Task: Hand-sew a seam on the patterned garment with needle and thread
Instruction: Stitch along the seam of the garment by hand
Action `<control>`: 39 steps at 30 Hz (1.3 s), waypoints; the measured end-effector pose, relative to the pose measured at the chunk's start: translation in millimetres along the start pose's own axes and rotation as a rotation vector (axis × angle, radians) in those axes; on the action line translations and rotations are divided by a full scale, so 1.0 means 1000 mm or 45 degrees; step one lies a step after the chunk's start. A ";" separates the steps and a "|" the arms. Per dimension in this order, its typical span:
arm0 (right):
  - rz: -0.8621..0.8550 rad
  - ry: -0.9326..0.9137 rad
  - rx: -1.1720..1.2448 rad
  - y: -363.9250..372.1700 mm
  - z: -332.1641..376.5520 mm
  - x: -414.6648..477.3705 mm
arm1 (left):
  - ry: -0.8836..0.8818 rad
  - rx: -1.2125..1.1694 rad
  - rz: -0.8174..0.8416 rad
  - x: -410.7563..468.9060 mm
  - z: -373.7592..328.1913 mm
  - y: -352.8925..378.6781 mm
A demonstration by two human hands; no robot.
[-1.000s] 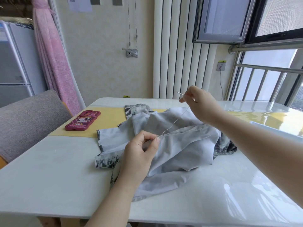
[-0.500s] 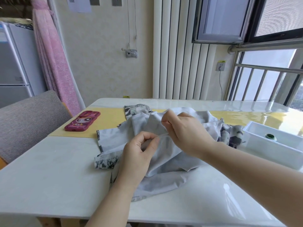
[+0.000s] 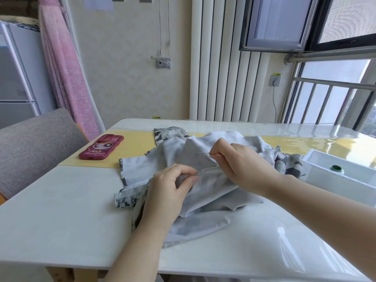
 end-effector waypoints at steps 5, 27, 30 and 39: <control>-0.035 0.034 0.027 -0.002 -0.001 0.000 | 0.044 -0.041 0.000 0.000 -0.003 0.000; 0.128 0.138 0.099 0.001 -0.005 -0.002 | -0.042 -0.133 0.106 -0.005 -0.008 0.016; 0.291 0.151 0.098 0.004 -0.013 0.005 | -0.045 -0.126 0.095 -0.004 -0.007 0.014; 0.677 0.064 -0.138 0.017 -0.012 0.017 | -0.119 -0.137 0.129 -0.004 -0.003 0.016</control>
Point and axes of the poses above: each hand's wrist, its own x-axis towards the middle knuckle, its own y-axis out of the palm, z = x × y, the point moved 10 cm from there along x, towards the middle knuckle, and after that the axes turned 11 degrees about -x, right-handed, at the moved point
